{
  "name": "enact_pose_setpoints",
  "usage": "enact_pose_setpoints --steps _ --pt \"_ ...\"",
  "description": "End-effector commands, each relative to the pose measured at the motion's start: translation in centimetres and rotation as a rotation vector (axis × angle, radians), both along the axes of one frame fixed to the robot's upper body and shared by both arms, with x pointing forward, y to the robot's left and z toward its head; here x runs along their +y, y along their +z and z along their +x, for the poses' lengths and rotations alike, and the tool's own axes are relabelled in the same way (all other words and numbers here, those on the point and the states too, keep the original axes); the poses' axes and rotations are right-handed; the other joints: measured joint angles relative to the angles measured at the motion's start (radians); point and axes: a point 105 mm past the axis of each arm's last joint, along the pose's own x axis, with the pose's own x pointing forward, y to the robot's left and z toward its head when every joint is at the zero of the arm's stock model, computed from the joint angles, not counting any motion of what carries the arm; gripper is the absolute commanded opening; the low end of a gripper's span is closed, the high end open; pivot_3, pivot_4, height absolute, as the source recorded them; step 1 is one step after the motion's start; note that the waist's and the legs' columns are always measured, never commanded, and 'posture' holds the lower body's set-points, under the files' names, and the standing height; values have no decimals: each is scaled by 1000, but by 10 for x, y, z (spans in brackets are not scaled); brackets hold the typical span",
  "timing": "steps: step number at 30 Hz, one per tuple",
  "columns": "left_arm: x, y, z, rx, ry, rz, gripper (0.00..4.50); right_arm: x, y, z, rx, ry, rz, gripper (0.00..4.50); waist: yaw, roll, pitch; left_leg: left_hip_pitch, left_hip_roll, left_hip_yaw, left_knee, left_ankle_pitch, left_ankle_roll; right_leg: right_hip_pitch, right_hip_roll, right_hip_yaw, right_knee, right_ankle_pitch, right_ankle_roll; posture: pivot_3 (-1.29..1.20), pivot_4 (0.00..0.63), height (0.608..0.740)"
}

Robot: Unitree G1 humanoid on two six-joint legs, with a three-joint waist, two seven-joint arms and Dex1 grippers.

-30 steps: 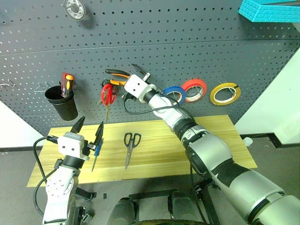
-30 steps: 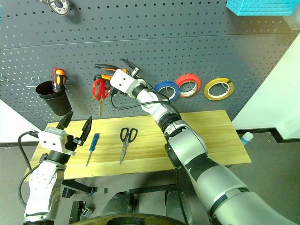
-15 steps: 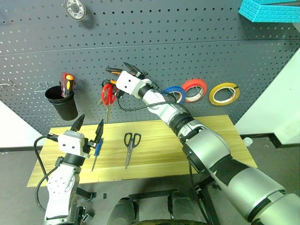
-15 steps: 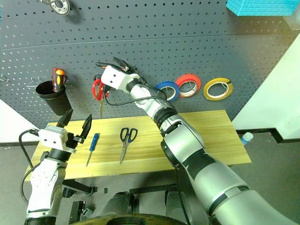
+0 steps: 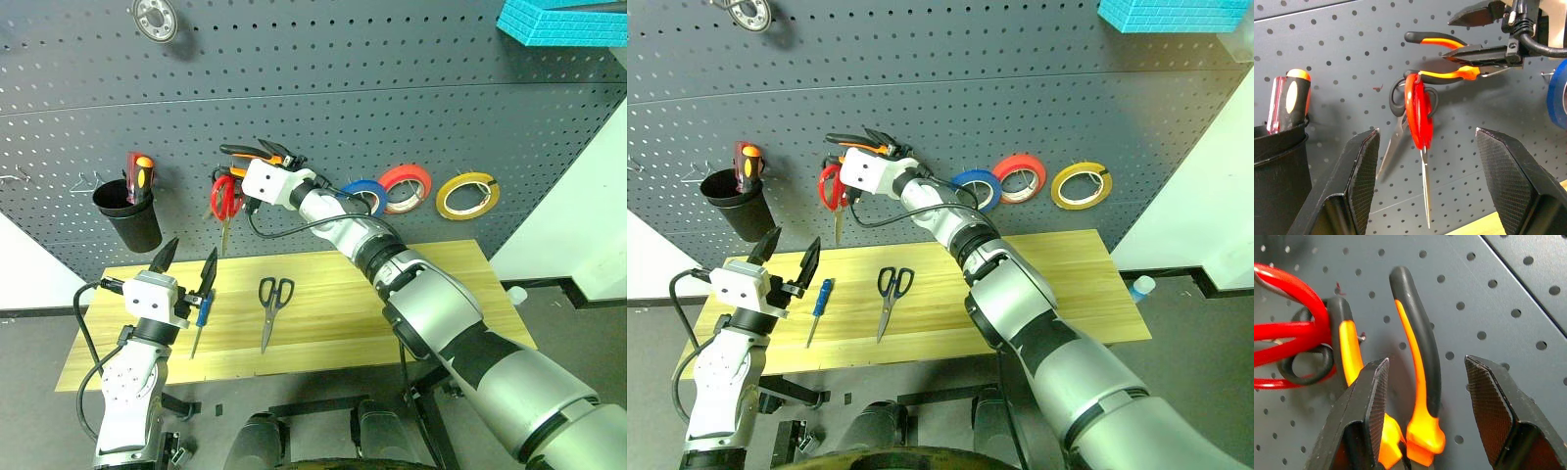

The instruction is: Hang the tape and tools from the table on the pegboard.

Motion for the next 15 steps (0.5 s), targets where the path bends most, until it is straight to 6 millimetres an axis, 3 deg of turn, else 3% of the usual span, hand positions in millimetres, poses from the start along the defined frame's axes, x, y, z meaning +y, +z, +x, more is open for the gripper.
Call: enact_pose_setpoints --steps 1,6,15 --pt "1 10 1 -46 0 16 3279 4 24 2 -57 -10 25 2029 0 0 0 0 0 0 0 0 0 0 0 0 0 0 0 50 0 738" --pt "1 9 2 -47 -1 18 3279 2 25 3 -53 -16 25 335 0 0 0 0 0 0 0 0 0 0 0 0 0 0 0 47 0 738" --pt "1 9 5 -53 0 17 3279 -3 34 1 -55 7 123 281 0 0 0 0 0 0 0 0 0 0 0 0 1 0 0 48 0 738"
